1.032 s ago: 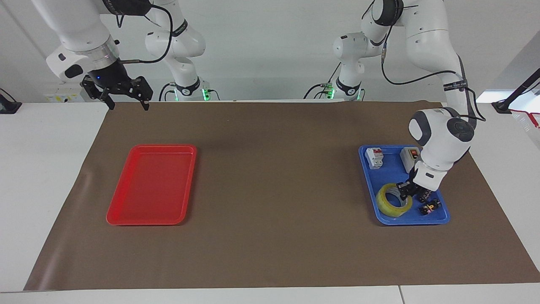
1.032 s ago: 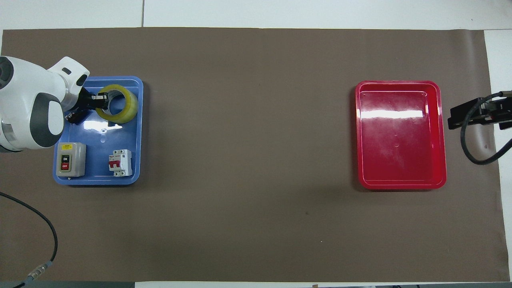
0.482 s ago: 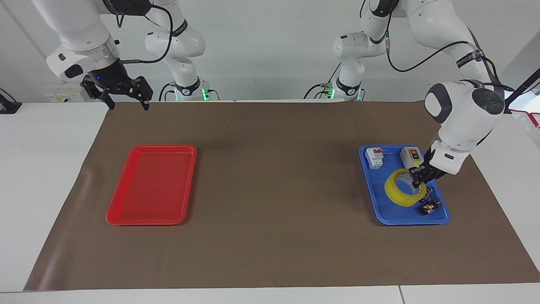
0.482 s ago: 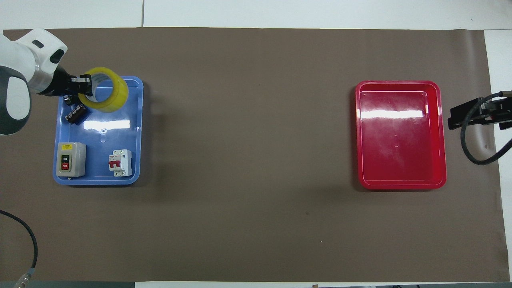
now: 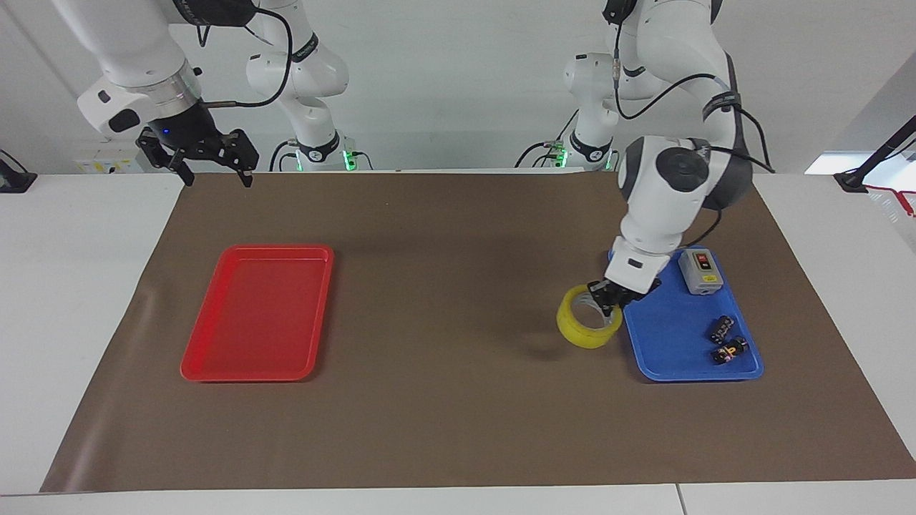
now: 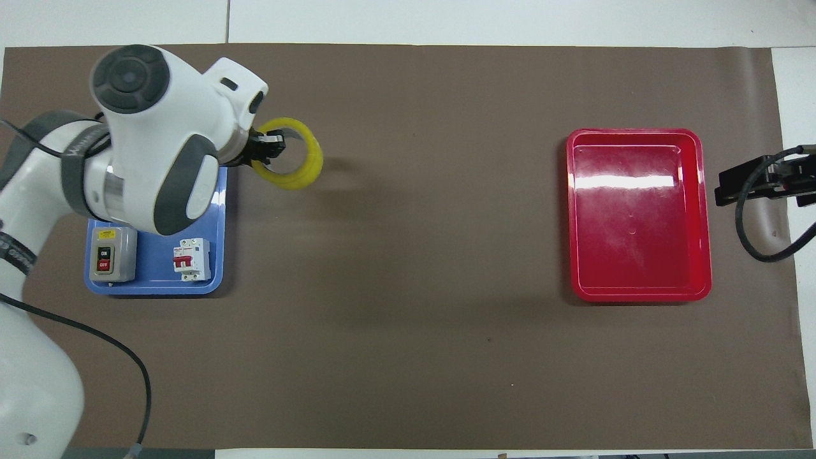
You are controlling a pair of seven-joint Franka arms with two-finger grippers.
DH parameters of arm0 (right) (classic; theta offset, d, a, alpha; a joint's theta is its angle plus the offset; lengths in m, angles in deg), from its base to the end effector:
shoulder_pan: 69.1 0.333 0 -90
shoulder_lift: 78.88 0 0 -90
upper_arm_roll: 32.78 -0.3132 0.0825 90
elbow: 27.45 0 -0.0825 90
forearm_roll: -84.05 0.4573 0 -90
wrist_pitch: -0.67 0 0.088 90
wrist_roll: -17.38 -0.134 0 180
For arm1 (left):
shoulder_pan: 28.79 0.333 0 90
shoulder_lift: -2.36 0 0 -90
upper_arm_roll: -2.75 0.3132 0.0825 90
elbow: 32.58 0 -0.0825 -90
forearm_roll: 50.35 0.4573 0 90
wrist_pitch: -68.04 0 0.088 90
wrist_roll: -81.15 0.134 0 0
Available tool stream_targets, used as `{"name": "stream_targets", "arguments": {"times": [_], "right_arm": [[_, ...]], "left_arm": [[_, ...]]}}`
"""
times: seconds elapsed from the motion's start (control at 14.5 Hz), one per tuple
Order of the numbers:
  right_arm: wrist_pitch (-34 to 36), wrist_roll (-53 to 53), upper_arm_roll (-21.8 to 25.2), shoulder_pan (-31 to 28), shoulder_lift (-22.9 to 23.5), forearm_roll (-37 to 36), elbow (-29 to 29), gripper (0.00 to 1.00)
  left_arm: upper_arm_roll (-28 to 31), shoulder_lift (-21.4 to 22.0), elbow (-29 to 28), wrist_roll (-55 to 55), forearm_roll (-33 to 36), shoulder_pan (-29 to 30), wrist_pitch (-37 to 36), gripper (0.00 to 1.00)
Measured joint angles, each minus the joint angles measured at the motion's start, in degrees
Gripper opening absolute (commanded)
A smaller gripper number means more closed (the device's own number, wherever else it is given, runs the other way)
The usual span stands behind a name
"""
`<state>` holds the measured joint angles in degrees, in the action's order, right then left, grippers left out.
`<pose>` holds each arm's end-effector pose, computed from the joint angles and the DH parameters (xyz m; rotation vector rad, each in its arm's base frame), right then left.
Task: Place and move tape with both arms
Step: 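Lift the tape roll with the left gripper and carry it toward the table center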
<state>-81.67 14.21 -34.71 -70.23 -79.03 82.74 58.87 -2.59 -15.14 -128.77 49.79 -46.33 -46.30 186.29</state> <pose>0.6113 0.0053 0.6197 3.1140 -0.0680 -0.1029 0.6701 -0.2720 0.3730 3.1271 0.1929 0.1384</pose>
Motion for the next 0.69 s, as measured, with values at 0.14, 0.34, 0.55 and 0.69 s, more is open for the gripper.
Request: {"name": "stream_targets", "arguments": {"times": [0.14,0.34,0.55,0.69], "right_arm": [[0.0,0.0,0.0,0.0,0.0,0.0,0.0,1.0],[0.0,0.0,0.0,0.0,0.0,0.0,0.0,1.0],[0.0,0.0,0.2,-0.1,0.0,0.0,0.1,1.0],[0.0,0.0,0.3,-0.1,0.0,0.0,0.1,1.0]], "left_arm": [[-0.1,-0.6,0.0,-7.4,1.5,-6.3,0.2,0.0],[-0.1,-3.1,-0.1,-17.3,4.9,-13.6,2.7,0.0],[-0.1,-6.4,-0.1,-21.9,5.6,-18.1,5.2,0.0],[-0.1,-7.7,-0.1,-22.3,5.6,-19.6,5.9,0.0]]}}
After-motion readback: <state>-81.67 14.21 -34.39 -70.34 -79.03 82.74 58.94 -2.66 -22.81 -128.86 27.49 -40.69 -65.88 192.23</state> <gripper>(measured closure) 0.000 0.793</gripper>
